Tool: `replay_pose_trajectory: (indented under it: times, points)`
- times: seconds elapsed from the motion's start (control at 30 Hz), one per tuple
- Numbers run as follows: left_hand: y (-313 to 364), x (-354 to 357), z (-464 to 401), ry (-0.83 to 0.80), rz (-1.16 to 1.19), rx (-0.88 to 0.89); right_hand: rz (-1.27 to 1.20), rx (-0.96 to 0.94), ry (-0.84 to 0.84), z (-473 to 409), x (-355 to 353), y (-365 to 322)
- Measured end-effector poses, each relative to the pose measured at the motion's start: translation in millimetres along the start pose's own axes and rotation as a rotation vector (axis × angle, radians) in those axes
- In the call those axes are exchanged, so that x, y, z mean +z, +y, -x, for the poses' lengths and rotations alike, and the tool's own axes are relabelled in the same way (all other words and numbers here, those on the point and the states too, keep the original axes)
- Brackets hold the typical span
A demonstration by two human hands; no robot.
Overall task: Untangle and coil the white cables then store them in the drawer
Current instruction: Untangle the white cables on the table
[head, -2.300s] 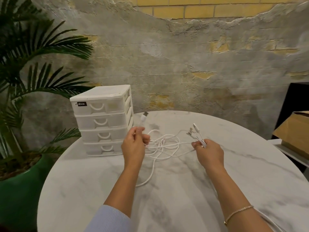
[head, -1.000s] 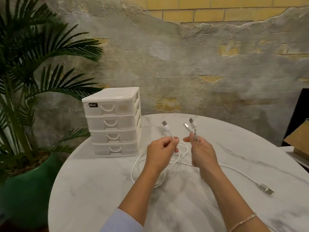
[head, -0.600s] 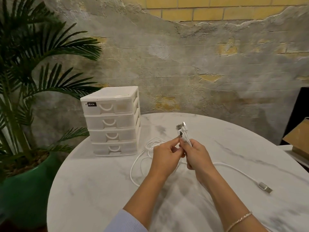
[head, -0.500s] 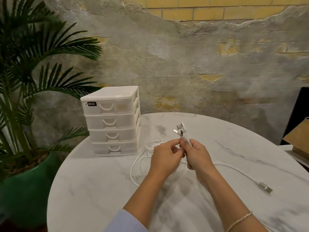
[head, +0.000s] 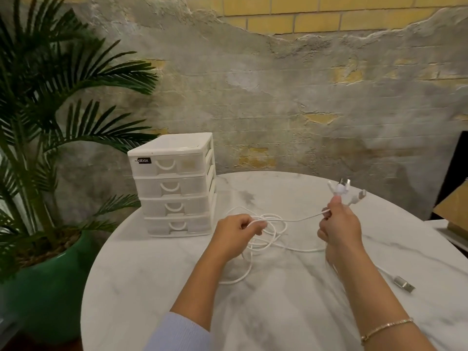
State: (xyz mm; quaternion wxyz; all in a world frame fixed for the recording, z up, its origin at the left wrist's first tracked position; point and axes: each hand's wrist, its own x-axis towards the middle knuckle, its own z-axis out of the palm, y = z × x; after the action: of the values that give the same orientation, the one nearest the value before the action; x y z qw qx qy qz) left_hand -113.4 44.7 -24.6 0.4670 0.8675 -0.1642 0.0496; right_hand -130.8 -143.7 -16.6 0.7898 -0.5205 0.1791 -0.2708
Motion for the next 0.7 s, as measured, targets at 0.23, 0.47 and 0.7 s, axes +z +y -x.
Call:
replay_pose_trajectory:
  times: [0.23, 0.47, 0.7]
  points:
    - [-1.0, -20.9, 1.5, 0.134, 0.158, -0.057, -0.167, 0.000, 0.018, -23.7, 9.4, -85.4]
    - [-1.2, -60.2, -2.5, 0.408, 0.193, -0.123, -0.451, -0.044, -0.085, -46.8, -6.7, -150.3]
    - [18.2, -92.3, -6.6, 0.510, 0.251, -0.082, -0.331, -0.078, 0.010, -55.2, -14.9, -146.8]
